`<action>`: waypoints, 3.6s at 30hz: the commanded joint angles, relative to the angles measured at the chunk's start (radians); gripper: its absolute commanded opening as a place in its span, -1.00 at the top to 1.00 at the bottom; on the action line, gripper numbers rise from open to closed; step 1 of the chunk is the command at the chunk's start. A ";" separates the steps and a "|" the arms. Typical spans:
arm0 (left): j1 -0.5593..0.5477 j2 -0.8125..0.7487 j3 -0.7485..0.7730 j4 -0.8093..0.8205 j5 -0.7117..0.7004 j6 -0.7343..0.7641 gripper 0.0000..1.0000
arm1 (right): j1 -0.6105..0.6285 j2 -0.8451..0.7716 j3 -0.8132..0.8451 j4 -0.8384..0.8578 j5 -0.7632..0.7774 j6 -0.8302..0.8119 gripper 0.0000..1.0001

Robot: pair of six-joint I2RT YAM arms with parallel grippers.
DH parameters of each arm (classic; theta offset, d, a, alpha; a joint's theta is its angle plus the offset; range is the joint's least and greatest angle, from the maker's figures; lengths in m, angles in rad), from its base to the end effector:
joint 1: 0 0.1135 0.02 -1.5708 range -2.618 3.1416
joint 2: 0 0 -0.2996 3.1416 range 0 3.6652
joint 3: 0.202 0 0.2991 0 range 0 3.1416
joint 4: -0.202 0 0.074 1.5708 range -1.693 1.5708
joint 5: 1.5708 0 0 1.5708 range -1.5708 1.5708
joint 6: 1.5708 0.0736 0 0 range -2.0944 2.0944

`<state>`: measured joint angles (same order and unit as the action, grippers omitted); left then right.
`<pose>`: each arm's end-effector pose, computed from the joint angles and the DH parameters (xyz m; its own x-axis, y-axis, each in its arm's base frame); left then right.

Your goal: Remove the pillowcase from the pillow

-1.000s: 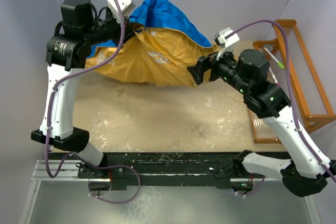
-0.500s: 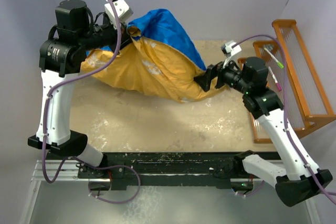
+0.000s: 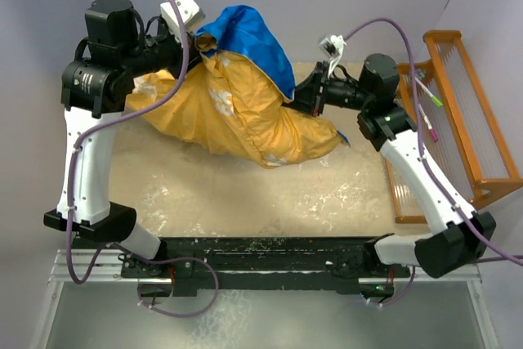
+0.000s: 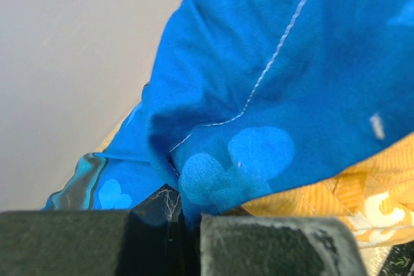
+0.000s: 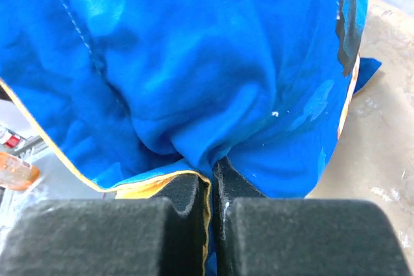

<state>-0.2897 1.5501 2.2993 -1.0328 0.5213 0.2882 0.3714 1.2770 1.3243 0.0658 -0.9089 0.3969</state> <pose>0.2960 -0.1265 0.6180 -0.0564 0.2740 -0.9601 0.7530 0.6431 0.1393 0.2972 0.1781 0.4875 -0.2716 0.1492 -0.9508 -0.9199 0.2500 0.3020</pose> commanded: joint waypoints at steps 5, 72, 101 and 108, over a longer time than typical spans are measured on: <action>-0.003 -0.040 -0.017 0.115 0.075 0.133 -0.81 | 0.020 0.135 0.405 -0.046 0.287 0.194 1.00; -0.076 -0.071 -0.157 0.289 -0.160 0.138 1.00 | 0.182 -0.084 0.078 -0.087 0.960 0.225 -0.99; -0.076 -0.047 0.007 0.235 -0.167 0.079 1.00 | 0.164 -0.030 -0.164 -0.073 0.980 0.195 0.43; -0.076 -0.058 0.046 0.182 -0.107 0.018 1.00 | 0.098 0.082 -0.065 -0.118 1.054 0.163 0.55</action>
<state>-0.3752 1.5089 2.2826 -0.8829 0.4065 0.3660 0.5167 1.3125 1.1896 0.0032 0.0620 0.6018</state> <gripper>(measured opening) 0.055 0.235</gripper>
